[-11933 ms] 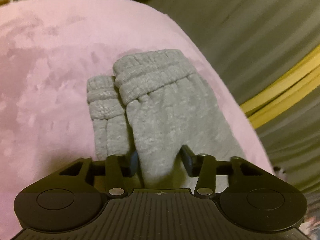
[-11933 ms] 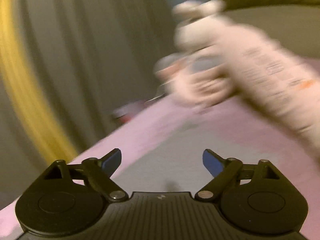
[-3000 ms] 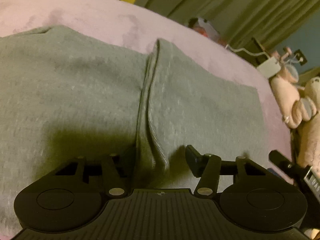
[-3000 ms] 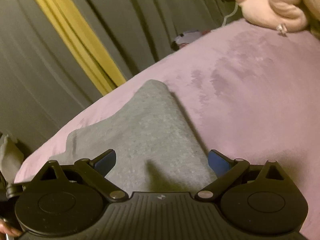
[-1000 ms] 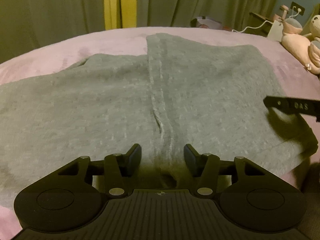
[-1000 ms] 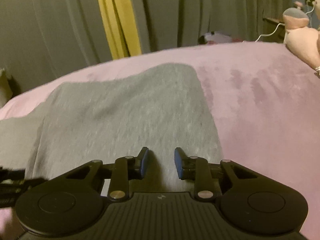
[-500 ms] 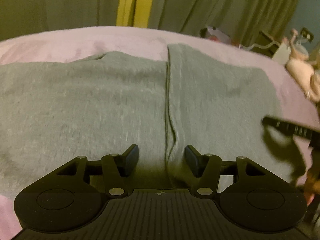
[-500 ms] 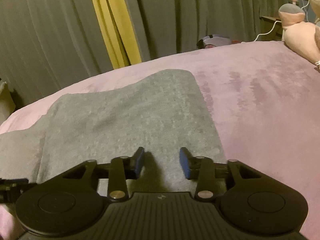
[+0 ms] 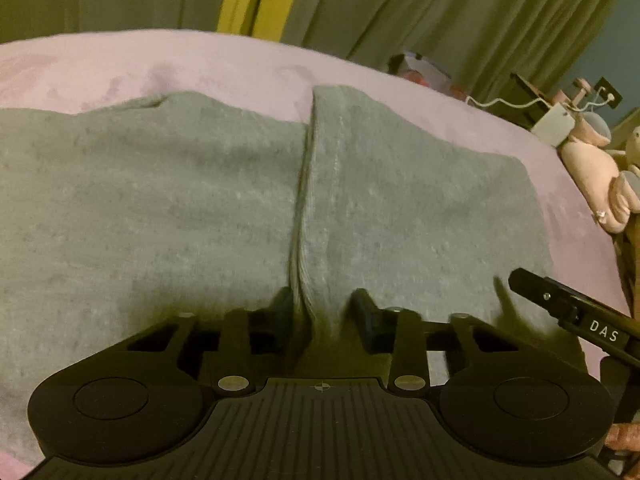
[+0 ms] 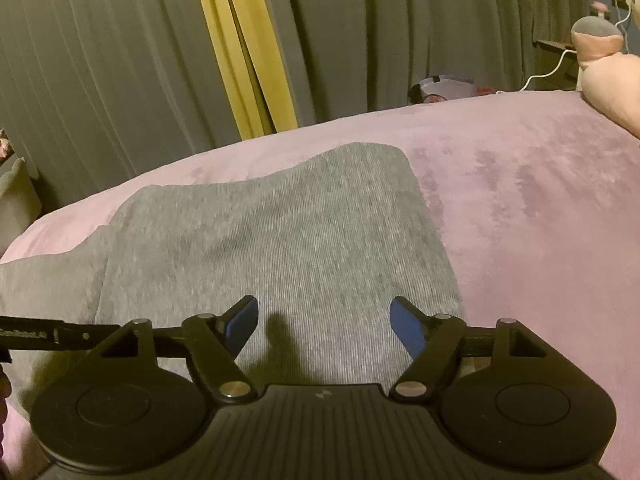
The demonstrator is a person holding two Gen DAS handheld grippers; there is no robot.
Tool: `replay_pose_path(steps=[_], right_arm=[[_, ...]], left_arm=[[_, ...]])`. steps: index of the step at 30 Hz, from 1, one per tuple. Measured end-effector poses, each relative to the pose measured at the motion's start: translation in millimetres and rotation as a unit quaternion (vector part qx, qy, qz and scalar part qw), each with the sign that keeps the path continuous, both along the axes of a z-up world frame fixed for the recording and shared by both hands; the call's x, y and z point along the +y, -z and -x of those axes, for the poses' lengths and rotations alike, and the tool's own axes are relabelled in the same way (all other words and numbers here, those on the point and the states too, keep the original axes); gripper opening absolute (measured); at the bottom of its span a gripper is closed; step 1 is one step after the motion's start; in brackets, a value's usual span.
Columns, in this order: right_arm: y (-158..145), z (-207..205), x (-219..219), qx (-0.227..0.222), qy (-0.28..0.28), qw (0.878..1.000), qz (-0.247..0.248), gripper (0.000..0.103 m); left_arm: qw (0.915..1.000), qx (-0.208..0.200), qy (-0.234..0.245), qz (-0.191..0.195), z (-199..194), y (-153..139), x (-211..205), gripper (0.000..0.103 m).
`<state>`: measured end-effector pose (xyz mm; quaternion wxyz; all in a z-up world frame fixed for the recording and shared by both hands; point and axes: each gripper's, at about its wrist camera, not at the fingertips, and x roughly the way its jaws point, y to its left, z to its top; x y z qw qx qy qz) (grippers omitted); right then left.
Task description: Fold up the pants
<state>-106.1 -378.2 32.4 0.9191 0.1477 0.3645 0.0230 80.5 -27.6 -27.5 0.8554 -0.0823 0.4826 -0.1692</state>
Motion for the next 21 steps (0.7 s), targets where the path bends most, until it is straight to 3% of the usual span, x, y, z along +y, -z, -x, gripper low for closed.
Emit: replay_pose_path(steps=[2,4,8,11,14,15,21], right_arm=[[-0.1,0.2,-0.7,-0.002,0.002,1.000,-0.001,0.077],[-0.9,0.0,-1.5,-0.004,0.003,1.000,-0.004,0.077],[-3.6,1.8,-2.4,-0.010,0.008,1.000,-0.001,0.078],[-7.0,5.8,-3.1,-0.020,0.019,1.000,0.006,0.089],[-7.5,6.2,-8.0,-0.020,0.037,0.999,0.004,0.091],[-6.4,4.5,-9.8,-0.013,0.039,0.999,0.001,0.091],[-3.7,0.6,-4.4,0.003,0.034,0.999,0.024,0.097]], left_arm=[[1.0000,-0.005,0.004,-0.002,0.8,-0.4,-1.4,0.022],[0.9999,-0.012,0.009,0.005,2.3,-1.7,1.5,0.018],[0.9994,-0.022,0.001,0.027,6.5,-9.1,13.2,0.015],[0.9990,-0.043,0.001,0.014,10.7,-18.4,19.0,0.013],[0.9990,-0.044,0.007,-0.003,12.2,-13.6,17.4,0.014],[0.9991,-0.039,0.005,-0.016,12.3,-9.9,15.2,0.015],[0.9980,-0.049,-0.007,-0.041,21.3,-11.2,16.7,0.044]])
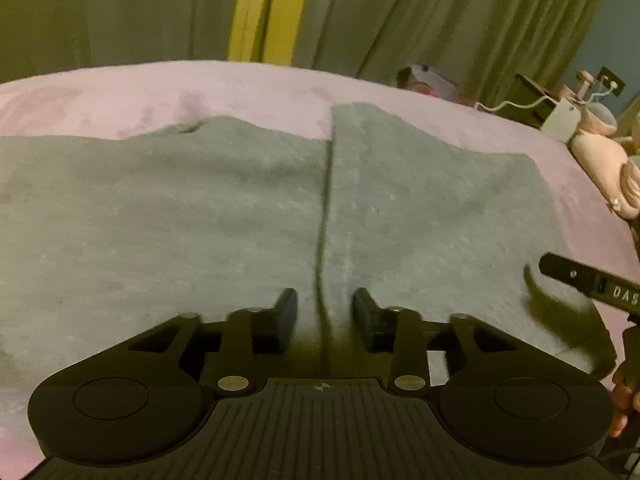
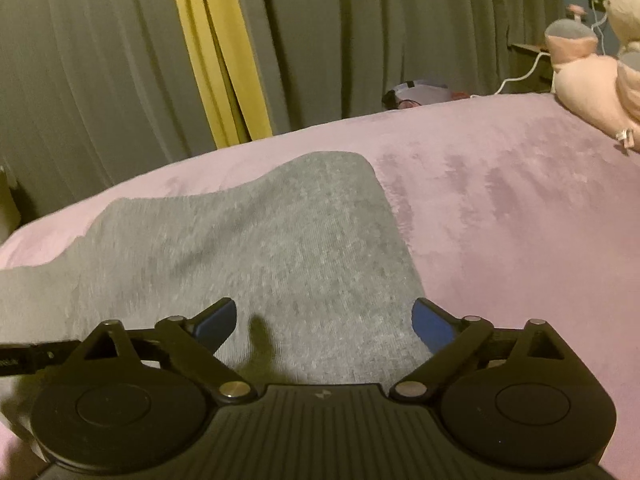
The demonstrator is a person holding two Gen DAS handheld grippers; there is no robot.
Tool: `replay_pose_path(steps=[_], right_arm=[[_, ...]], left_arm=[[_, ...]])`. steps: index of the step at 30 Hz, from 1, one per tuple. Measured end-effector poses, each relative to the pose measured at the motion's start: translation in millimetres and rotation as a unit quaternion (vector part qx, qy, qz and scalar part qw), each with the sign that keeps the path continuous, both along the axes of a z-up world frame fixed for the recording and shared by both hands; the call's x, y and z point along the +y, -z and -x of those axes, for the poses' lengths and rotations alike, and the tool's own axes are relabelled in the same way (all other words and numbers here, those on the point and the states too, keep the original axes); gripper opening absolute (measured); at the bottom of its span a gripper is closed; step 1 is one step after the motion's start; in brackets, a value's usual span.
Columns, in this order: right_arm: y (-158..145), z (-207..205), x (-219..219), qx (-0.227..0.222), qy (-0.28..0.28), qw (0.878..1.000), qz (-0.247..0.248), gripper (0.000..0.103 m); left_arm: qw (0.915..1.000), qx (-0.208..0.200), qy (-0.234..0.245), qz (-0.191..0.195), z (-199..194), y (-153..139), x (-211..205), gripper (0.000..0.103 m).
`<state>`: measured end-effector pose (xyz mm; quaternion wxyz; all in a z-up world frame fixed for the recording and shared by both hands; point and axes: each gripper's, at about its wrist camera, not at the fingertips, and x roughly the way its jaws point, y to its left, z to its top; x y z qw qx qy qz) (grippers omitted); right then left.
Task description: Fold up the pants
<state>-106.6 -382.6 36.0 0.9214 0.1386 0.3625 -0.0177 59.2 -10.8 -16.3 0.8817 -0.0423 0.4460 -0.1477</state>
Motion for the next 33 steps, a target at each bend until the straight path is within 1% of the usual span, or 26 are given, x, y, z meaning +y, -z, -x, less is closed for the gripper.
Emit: replay_pose_path(steps=[1,3,5,6,7,9,12,14,15,16,20,22,24,25,26,28,31,33], right_arm=[[0.3,-0.3,1.2,0.001,-0.001,1.000,0.004,0.097],[1.6,-1.0,2.0,0.006,-0.001,1.000,0.008,0.098],[2.3,-0.9,1.4,0.008,0.001,1.000,0.008,0.098],[2.0,-0.6,1.5,0.008,0.002,1.000,0.007,0.099],[2.4,0.1,1.0,0.008,0.004,1.000,0.006,0.099],[3.4,0.0,0.2,0.013,0.010,1.000,0.006,0.099],[5.4,-1.0,-2.1,0.024,0.021,0.999,0.004,0.099],[6.3,-1.3,-3.7,0.028,0.025,0.999,-0.001,0.099],[6.6,-1.2,-4.1,0.029,0.026,0.999,-0.002,0.099],[6.7,-1.2,-4.6,0.029,0.026,0.999,-0.003,0.099],[7.2,-1.9,-2.8,0.032,0.024,0.999,0.004,0.099],[6.8,-2.1,-1.1,0.035,0.023,0.999,0.009,0.099],[6.7,-2.1,0.1,0.037,0.022,0.999,0.014,0.099],[6.8,-2.0,0.4,0.038,0.021,0.999,0.015,0.099],[7.0,-2.2,0.8,0.040,0.021,0.999,0.017,0.099],[7.7,-3.4,0.6,0.046,0.022,0.999,0.017,0.099],[11.0,-6.6,-1.2,0.059,0.024,0.998,0.011,0.099],[11.0,-6.6,-0.5,0.059,0.025,0.998,0.013,0.099]], left_arm=[[1.0000,0.000,-0.010,0.001,0.0,-3.1,4.9,0.051],[0.9993,0.000,-0.035,0.009,-0.8,-9.3,17.6,0.054],[0.9976,0.005,-0.066,0.018,-2.5,-15.4,33.7,0.063],[0.9960,0.008,-0.085,0.026,-4.2,-18.9,43.1,0.066],[0.9932,0.012,-0.109,0.038,-5.5,-22.2,56.0,0.072],[0.9861,0.022,-0.150,0.067,-7.0,-26.8,80.8,0.074],[0.9646,0.039,-0.224,0.134,-8.1,-32.9,127.8,0.079],[0.9498,0.042,-0.262,0.166,-4.8,-35.8,154.7,0.082],[0.9420,0.041,-0.284,0.175,-2.1,-37.3,168.8,0.083],[0.9347,0.038,-0.305,0.179,1.2,-38.7,183.3,0.085],[0.9128,0.029,-0.371,0.168,16.1,-42.7,232.1,0.085],[0.9020,0.023,-0.395,0.173,24.3,-43.0,252.4,0.086],[0.8920,0.013,-0.409,0.191,31.7,-42.9,270.2,0.086],[0.8884,0.008,-0.412,0.202,34.2,-42.8,276.9,0.086],[0.8862,0.004,-0.415,0.206,35.9,-42.8,281.9,0.085],[0.8846,-0.003,-0.417,0.208,44.0,-41.3,292.0,0.085],[0.8786,-0.002,-0.424,0.219,53.5,-37.0,308.4,0.085],[0.8766,-0.001,-0.428,0.220,54.2,-34.5,317.5,0.085]])
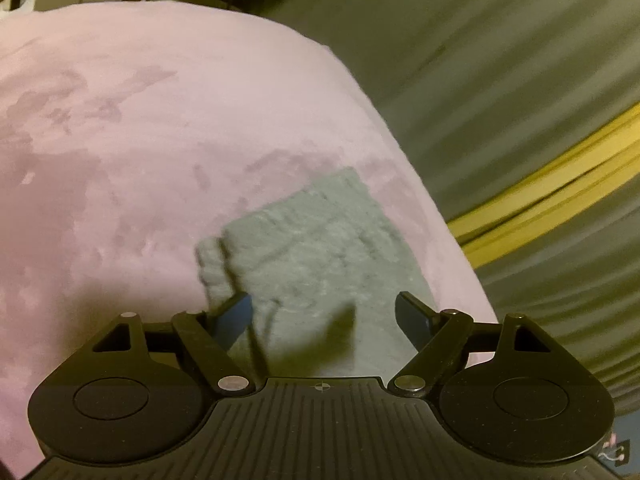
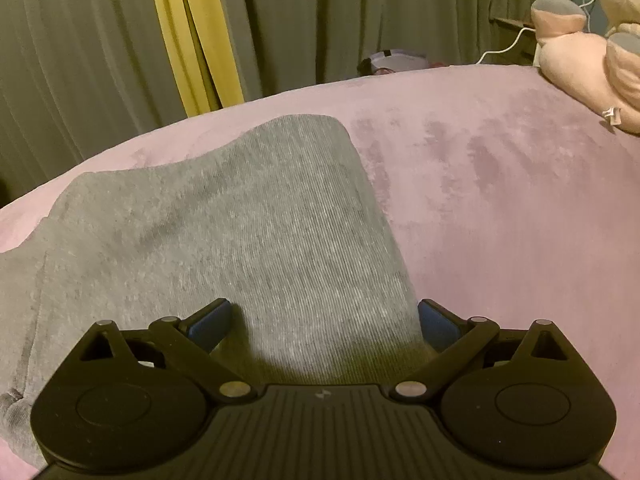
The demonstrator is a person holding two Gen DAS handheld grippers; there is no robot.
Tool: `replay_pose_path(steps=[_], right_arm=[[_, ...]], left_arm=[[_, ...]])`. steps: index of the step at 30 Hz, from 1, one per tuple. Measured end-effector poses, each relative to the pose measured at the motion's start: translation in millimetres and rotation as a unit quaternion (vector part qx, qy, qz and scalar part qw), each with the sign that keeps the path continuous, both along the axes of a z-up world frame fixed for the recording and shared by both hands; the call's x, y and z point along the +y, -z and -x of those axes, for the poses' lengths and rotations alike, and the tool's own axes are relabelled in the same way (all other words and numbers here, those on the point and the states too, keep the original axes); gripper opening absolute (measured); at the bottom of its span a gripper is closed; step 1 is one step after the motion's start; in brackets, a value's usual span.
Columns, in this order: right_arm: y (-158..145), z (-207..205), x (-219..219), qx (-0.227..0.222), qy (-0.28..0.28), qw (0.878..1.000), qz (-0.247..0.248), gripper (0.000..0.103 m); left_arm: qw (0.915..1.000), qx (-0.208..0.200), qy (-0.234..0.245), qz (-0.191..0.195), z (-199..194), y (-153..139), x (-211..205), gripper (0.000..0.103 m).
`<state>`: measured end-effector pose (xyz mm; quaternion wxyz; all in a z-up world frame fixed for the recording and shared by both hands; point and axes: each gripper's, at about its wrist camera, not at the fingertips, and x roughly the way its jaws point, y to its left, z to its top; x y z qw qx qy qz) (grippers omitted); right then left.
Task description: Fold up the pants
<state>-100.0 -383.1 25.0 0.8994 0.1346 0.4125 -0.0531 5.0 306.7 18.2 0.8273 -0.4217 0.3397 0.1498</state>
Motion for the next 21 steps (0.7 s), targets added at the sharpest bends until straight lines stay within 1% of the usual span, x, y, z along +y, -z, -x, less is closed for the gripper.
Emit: replay_pose_path(steps=[2,4,6,8,10,11,12,16,19,21], right_arm=[[-0.1,0.4,1.7,0.000,-0.002,1.000,0.004,0.099],[0.8,0.0,2.9,0.002,-0.004,1.000,0.008,0.099],[1.7,-0.6,3.7,0.004,-0.006,1.000,0.012,0.099],[1.9,-0.2,2.9,0.005,-0.006,1.000,0.013,0.099],[1.7,0.4,2.2,0.005,-0.006,1.000,0.013,0.099],[1.7,0.2,2.4,0.005,-0.006,1.000,0.014,0.099],[1.5,0.3,2.6,0.005,-0.006,1.000,0.015,0.099],[1.2,-0.4,3.2,0.005,-0.007,1.000,0.020,0.099],[0.8,0.2,4.5,0.006,-0.009,1.000,0.022,0.099],[0.6,0.3,4.6,0.006,-0.009,1.000,0.022,0.099]], left_arm=[[0.9999,0.005,0.000,0.014,5.8,6.6,4.5,0.085],[0.9986,0.007,0.007,0.052,5.5,16.0,12.3,0.085],[0.9964,0.022,0.016,0.080,-4.6,30.0,15.5,0.084],[0.9949,0.038,0.014,0.093,-11.3,44.1,15.6,0.084],[0.9944,0.042,0.016,0.096,-18.4,51.0,15.1,0.086],[0.9943,0.038,0.017,0.098,-19.8,52.5,15.9,0.090],[0.9938,0.035,0.017,0.104,-21.3,53.4,16.6,0.091],[0.9955,0.032,0.008,0.089,-15.1,46.4,15.9,0.086],[0.9948,0.028,-0.005,0.097,-10.8,49.4,21.3,0.085],[0.9950,0.032,-0.010,0.095,-9.0,48.0,22.0,0.085]])
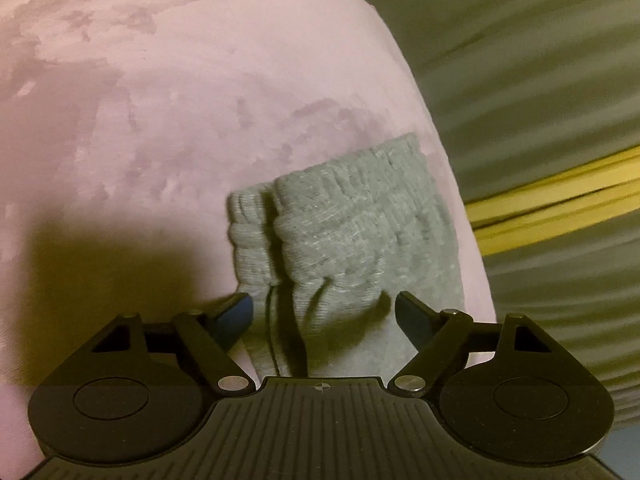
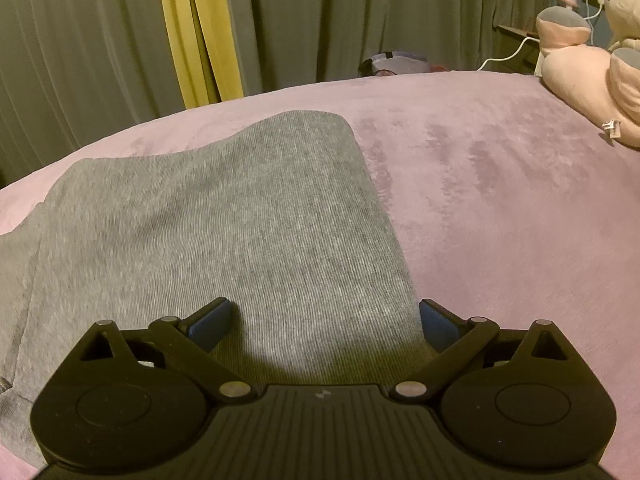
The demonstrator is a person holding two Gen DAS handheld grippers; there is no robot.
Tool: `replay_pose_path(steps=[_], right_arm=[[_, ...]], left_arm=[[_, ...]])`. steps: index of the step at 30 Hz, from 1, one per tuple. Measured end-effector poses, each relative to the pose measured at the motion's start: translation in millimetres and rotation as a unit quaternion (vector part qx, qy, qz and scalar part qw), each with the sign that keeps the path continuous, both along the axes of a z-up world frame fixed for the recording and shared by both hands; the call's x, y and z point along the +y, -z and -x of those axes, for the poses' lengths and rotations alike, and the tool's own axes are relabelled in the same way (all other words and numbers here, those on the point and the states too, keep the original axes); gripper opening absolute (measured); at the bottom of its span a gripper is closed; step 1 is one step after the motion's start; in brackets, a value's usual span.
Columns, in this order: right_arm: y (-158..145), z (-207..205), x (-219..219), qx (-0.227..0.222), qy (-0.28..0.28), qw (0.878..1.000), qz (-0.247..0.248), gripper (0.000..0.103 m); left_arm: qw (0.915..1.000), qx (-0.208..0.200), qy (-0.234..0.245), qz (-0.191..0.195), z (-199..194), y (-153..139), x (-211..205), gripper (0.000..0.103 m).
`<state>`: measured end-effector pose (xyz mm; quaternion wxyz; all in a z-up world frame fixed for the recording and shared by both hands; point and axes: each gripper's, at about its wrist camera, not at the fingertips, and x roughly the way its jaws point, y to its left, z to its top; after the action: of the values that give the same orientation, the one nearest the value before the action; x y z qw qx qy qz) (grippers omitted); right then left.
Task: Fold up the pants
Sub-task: 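Grasp the ribbed leg cuffs with the left tool and lift them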
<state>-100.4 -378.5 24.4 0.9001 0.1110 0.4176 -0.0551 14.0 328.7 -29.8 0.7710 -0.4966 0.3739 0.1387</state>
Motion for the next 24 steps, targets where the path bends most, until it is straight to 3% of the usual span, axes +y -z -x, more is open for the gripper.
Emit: replay_pose_path(steps=[3,7,11,15,19,21,23,24], right_arm=[[-0.1,0.0,0.0,0.000,0.000,1.000,0.000,0.099],[0.0,-0.1,0.0,0.000,0.000,1.000,-0.001,0.099],[0.8,-0.9,-0.3,0.003,0.001,1.000,-0.004,0.099],[1.1,-1.2,0.0,0.003,0.001,1.000,-0.003,0.099],[1.7,-1.6,0.9,0.003,0.000,1.000,-0.001,0.099],[1.9,-1.6,1.0,0.003,0.000,1.000,0.000,0.099],[2.3,-1.6,1.4,0.004,0.001,1.000,0.001,0.099],[2.1,-1.4,1.8,0.004,0.001,1.000,0.001,0.099]], left_arm=[[0.9991,0.029,-0.008,-0.029,2.9,-3.1,1.3,0.087],[0.9998,0.018,-0.006,0.009,5.1,5.8,8.1,0.090],[0.9998,-0.003,0.009,0.016,-0.1,11.7,9.4,0.096],[0.9990,-0.034,0.028,0.007,-7.5,13.5,5.6,0.098],[0.9982,-0.037,0.044,-0.018,-13.5,14.4,0.7,0.098],[0.9976,-0.027,0.050,-0.040,-17.3,12.7,-3.9,0.088],[0.9962,-0.018,0.052,-0.068,-15.5,7.4,-7.0,0.056],[0.9959,-0.025,0.054,-0.068,-14.4,7.2,-7.2,0.052]])
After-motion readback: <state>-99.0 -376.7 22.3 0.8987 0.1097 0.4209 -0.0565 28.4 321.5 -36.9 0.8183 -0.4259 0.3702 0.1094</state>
